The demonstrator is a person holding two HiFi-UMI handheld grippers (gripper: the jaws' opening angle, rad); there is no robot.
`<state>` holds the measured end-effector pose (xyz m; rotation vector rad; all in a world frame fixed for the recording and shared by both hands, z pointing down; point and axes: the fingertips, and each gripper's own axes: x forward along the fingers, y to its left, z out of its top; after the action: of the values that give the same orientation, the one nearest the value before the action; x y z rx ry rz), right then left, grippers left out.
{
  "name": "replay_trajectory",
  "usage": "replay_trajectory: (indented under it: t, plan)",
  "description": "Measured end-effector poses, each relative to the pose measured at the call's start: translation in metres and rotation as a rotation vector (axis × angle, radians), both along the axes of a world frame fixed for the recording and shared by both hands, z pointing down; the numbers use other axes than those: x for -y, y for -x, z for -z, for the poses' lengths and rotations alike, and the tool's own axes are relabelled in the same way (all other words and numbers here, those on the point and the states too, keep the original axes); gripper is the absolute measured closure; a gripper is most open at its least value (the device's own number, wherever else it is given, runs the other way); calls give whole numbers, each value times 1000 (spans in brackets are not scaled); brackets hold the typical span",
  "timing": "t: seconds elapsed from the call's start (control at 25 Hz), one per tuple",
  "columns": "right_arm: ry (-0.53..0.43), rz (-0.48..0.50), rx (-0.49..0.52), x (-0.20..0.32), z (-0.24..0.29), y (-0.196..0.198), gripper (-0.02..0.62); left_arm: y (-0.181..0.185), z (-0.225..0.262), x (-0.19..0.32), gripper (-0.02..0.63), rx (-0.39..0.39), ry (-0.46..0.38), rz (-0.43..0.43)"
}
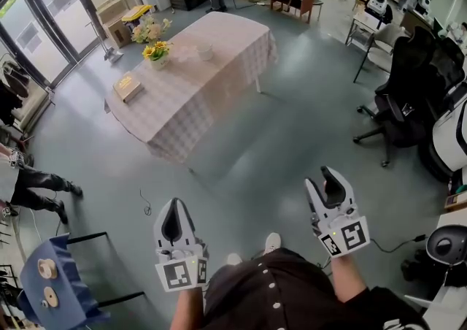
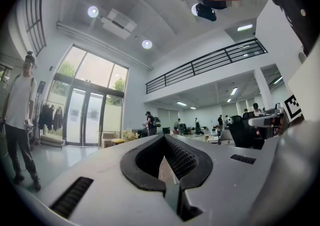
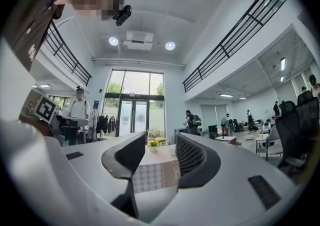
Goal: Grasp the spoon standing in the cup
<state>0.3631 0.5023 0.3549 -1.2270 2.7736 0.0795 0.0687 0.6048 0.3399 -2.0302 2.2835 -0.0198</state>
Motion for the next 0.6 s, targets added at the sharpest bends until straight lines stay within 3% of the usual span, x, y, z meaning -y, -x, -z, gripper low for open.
replay_trajectory:
  t: [0.24,0.6]
  plan:
    - [5,23,5,7,0,-1,346,-5,0,5,589,-1,-6,4]
    - [7,62,-4,27,-3,-12,278,-21,-2,20,589,0,4,31]
